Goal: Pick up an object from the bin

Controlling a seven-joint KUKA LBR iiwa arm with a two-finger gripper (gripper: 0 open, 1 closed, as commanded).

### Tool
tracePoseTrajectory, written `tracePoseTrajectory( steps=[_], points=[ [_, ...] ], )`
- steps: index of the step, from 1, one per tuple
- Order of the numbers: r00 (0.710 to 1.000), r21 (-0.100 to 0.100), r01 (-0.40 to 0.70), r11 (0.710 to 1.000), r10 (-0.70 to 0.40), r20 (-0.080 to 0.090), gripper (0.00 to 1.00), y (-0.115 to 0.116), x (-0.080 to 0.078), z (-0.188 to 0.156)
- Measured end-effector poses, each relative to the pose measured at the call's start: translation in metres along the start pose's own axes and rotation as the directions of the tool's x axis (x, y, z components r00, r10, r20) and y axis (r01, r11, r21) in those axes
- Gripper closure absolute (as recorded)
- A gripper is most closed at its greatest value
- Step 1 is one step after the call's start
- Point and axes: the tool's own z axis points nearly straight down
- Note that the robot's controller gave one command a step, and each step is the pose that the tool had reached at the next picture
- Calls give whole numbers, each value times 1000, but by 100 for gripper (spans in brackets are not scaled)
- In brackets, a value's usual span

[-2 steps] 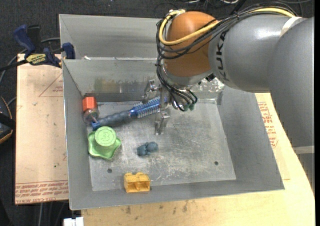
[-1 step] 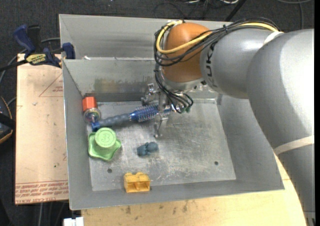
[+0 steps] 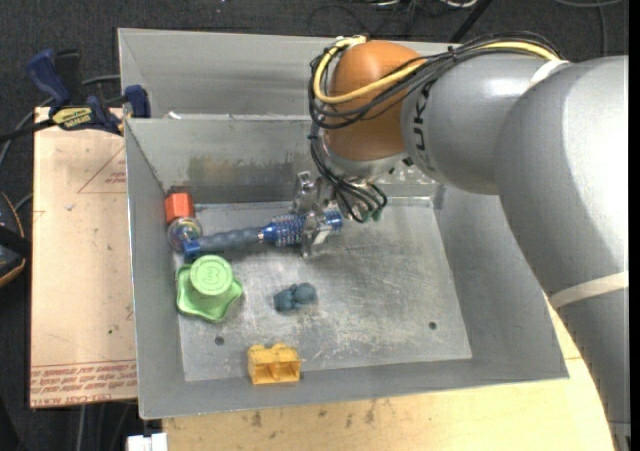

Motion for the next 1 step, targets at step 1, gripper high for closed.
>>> tracePoseTrajectory(
  steps=[1],
  points=[
    [969,1,248,969,-248,-5,100,-21,6,-162]
  ],
)
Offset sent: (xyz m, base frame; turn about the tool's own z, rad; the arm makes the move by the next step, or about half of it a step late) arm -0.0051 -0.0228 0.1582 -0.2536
